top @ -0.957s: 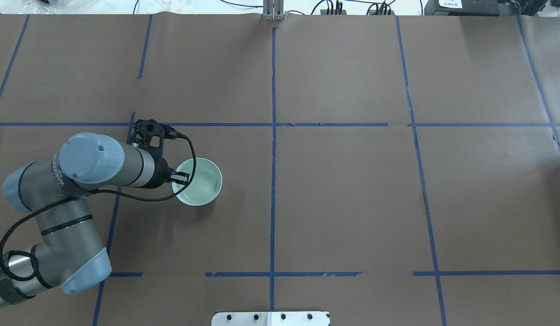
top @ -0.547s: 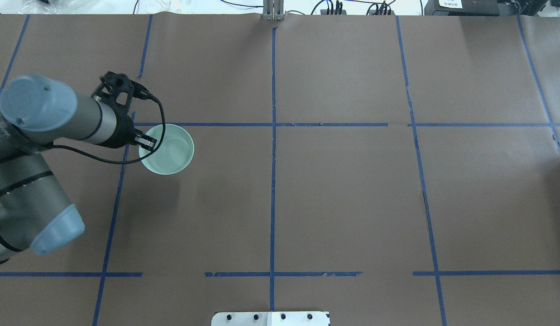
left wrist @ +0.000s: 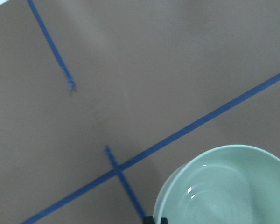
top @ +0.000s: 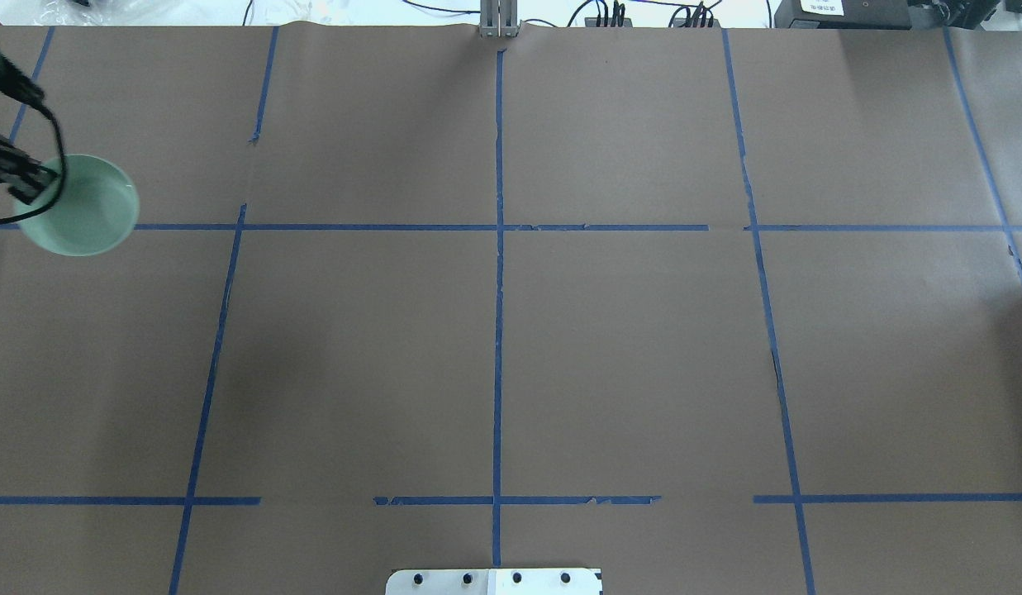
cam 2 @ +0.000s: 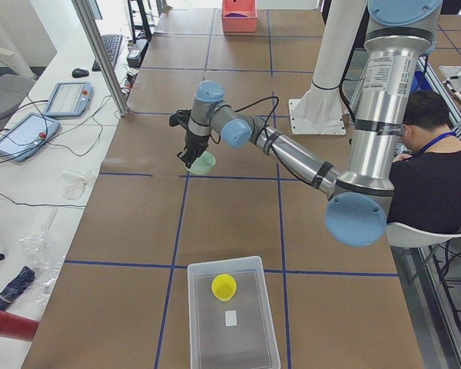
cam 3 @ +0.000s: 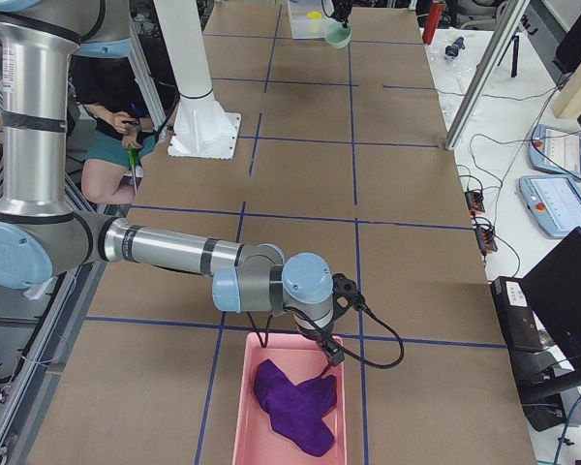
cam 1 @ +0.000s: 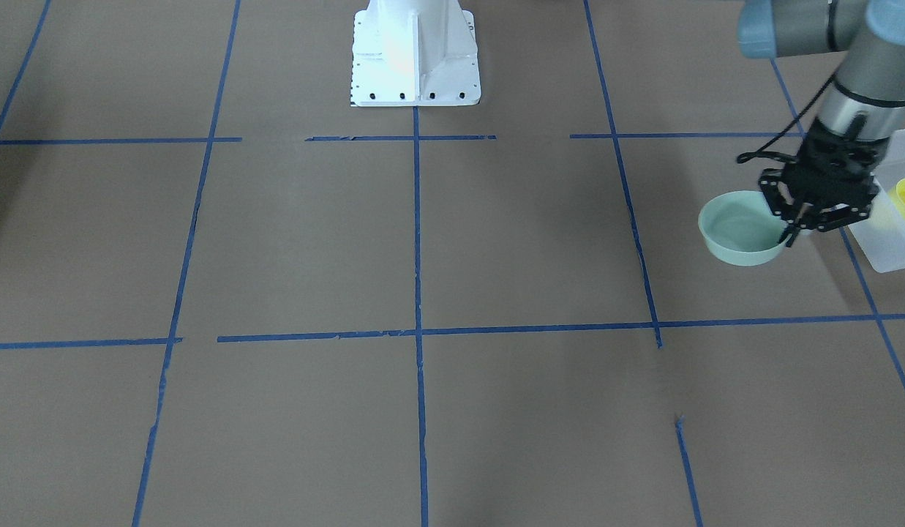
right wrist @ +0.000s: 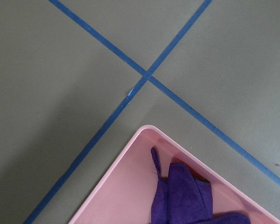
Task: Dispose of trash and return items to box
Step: 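Grasp the green bowl rim with the left gripper and carry it away, then lower the green bowl into the clear bin beside the cup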
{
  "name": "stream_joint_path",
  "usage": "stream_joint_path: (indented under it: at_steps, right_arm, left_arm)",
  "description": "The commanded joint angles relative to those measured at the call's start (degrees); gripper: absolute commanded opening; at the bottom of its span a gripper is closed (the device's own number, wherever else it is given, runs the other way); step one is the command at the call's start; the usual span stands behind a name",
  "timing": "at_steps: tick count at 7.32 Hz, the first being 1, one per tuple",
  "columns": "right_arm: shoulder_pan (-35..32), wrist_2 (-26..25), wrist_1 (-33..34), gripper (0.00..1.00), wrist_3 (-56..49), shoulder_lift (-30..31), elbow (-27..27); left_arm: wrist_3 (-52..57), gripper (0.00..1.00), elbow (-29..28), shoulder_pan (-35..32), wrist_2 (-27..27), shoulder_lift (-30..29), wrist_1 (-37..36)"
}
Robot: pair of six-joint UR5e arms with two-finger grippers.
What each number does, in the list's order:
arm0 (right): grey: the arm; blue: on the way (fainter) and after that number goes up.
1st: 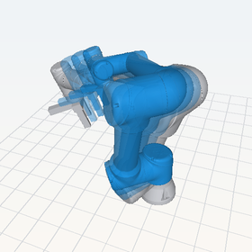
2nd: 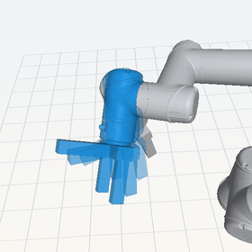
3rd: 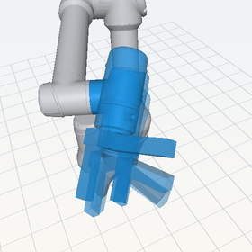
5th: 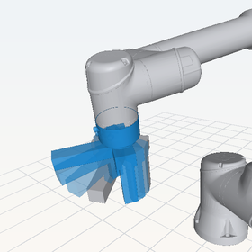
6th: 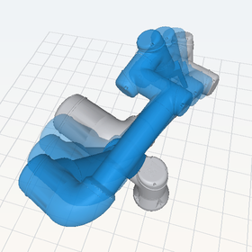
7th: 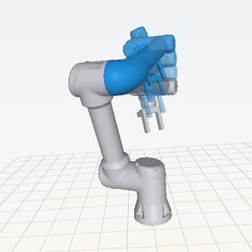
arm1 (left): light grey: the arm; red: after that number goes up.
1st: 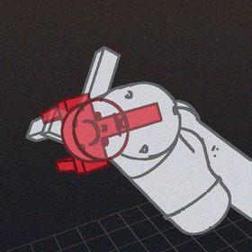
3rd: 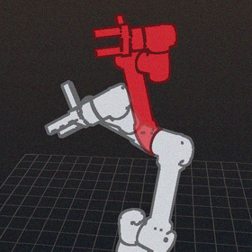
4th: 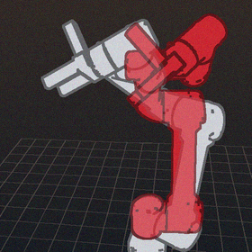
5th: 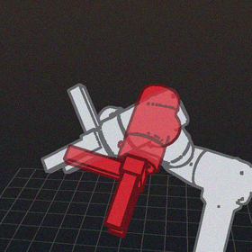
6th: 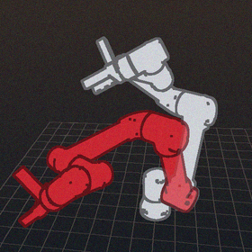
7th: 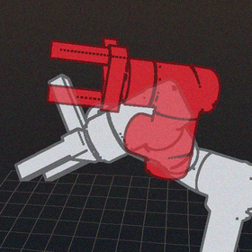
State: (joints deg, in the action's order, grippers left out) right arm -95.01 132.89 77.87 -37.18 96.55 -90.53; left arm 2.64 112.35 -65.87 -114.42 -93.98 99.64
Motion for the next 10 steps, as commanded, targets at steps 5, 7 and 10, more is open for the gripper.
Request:
stream_joint_path:
  at_steps: [5, 7, 10]
  right_arm:
    - [0.0, 0.0, 0.0, 1.00, 0.0, -0.1, -0.2]
    - [0.0, 0.0, 0.0, 1.00, 0.0, 0.0, -0.3]
    - [0.0, 0.1, -0.1, 1.00, 0.0, -0.1, -0.4]
  left_arm:
    - [47.7, 0.00, -17.1, -27.3, -7.4, 13.6, 7.9]
    - [48.1, 0.00, -26.1, -27.4, -10.7, 16.3, 20.7]
    - [47.6, 0.00, -29.6, -27.4, -10.7, 19.9, 26.8]
